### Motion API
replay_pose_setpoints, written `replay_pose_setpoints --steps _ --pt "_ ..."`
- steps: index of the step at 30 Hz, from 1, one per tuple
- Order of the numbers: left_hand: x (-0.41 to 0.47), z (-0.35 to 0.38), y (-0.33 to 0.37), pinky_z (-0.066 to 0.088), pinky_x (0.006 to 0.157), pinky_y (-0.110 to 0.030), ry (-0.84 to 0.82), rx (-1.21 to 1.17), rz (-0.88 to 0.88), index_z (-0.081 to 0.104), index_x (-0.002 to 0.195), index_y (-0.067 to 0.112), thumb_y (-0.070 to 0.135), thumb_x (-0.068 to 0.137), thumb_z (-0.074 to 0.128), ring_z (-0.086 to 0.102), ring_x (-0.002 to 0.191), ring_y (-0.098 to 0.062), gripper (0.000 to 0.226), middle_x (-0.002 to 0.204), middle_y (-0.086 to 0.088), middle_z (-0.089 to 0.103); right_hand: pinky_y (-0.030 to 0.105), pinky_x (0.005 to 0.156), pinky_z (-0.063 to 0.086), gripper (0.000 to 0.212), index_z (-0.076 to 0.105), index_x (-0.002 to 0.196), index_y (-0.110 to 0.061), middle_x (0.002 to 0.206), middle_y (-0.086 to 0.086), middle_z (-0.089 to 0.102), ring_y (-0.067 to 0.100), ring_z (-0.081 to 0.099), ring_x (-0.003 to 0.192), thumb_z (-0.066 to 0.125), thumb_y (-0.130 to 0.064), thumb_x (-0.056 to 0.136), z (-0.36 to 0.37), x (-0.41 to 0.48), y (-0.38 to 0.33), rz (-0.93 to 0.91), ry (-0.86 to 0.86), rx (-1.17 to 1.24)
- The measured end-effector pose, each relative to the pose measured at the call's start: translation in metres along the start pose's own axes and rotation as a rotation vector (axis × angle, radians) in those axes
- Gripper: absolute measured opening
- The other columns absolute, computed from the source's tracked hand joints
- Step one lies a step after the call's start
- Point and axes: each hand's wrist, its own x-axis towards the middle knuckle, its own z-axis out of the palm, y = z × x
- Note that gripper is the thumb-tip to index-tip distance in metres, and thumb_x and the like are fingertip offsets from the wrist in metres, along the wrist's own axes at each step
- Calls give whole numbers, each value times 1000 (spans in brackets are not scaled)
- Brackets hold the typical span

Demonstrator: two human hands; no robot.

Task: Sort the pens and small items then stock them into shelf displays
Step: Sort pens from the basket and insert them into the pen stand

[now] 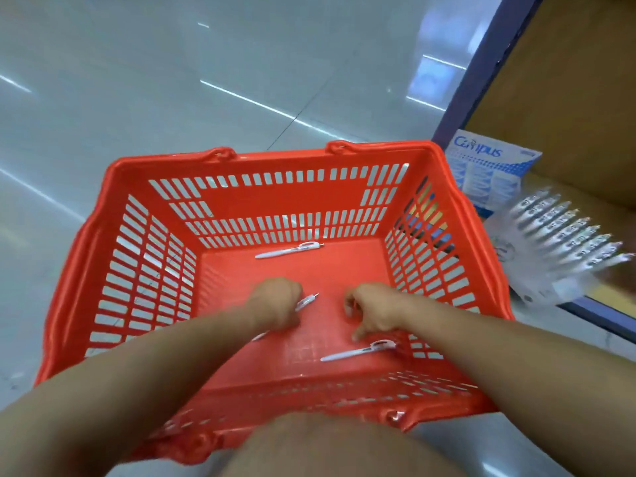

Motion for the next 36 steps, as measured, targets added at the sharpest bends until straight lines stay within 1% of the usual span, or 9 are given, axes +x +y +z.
replay_pose_setpoints --steps 8,11,18,21,23,26,28,31,36 --pt "27 -2 -57 46 84 -41 440 -217 10 61 96 8 18 79 59 52 99 -32 21 101 -11 54 33 73 48 35 65 92 -16 105 10 62 30 60 93 84 -29 65 19 23 -8 -210 -158 -366" --pt "28 6 -50 46 84 -41 426 -193 -16 56 103 11 22 88 51 54 101 -31 19 106 -10 57 33 76 47 32 66 98 -10 111 11 60 32 60 99 76 -28 74 23 20 -7 -222 -72 -412" --pt "47 -6 -61 45 85 -38 293 -150 -49 56 110 10 15 86 51 58 101 -34 25 108 -14 63 32 76 46 13 58 90 -14 102 14 67 31 62 96 64 -24 84 -4 51 0 157 274 247" --pt "46 -10 -55 45 82 -37 169 -128 -47 60 105 11 16 87 53 61 102 -33 20 108 -14 66 27 61 40 10 50 97 -14 102 16 62 31 62 91 52 -23 92 -8 58 -8 284 243 485" --pt "44 -7 -49 46 78 -34 93 -278 -50 60 97 13 20 92 50 63 97 -32 14 101 -13 68 23 45 35 13 53 104 -14 86 11 59 25 59 67 48 -19 93 -7 54 -11 345 252 666" --pt "34 -13 -39 44 55 -24 -6 -668 -26 50 86 18 23 97 45 64 62 -22 14 72 -6 67 19 37 28 5 59 87 -20 62 3 48 14 41 46 60 -25 88 -12 40 -19 308 276 964" --pt "17 -24 -24 41 43 -19 -41 -916 7 46 85 18 20 100 40 58 42 -13 17 62 -5 64 18 35 28 15 63 97 -26 62 2 48 12 40 46 68 -35 86 -17 29 -28 212 287 1073" --pt "-5 -41 -4 46 44 -19 -19 -1037 94 46 79 21 15 101 35 59 42 -12 25 59 -6 63 18 35 29 28 61 116 -32 57 -7 50 7 39 44 68 -30 89 -30 11 -44 65 338 1156" --pt "-19 -74 5 55 61 -34 103 -1064 108 53 72 12 17 99 39 64 54 -20 32 57 -3 65 20 38 28 18 67 103 -23 54 -9 50 5 38 46 72 -23 85 -60 -17 -55 -36 436 1264"
